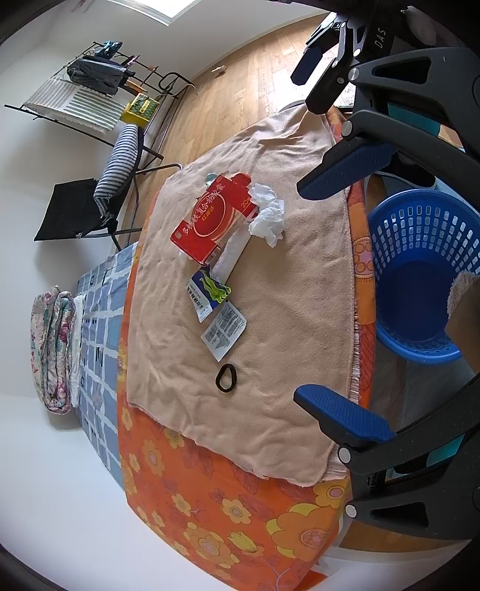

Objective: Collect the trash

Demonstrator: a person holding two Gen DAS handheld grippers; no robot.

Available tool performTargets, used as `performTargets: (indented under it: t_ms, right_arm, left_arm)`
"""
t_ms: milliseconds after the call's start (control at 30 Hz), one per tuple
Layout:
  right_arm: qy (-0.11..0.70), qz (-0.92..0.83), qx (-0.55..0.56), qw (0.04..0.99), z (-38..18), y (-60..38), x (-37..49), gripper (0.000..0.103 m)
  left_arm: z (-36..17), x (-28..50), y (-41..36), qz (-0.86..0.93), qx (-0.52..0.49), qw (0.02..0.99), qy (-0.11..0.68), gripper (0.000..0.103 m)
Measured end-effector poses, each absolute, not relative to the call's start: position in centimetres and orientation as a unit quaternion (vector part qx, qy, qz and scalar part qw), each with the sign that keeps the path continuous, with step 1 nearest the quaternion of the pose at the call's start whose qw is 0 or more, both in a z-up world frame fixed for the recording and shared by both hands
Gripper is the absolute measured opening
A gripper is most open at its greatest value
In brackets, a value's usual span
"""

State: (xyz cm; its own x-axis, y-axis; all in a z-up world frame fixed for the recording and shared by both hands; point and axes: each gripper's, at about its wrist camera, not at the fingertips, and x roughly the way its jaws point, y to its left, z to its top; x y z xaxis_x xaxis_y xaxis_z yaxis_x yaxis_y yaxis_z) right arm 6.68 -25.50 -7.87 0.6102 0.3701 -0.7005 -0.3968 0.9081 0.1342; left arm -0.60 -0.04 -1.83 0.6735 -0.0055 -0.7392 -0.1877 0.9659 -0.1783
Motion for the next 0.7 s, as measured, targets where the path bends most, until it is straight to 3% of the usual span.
performTargets:
  t_ms: [700]
  right_arm:
    - [0.397,0.213,-0.01,0.893,-8.32,-25.6,6.92,0.103]
  left_arm:
    - [-2.56,-0.62,-0.01,0.049,-0.133,0.902,0.408,0.102]
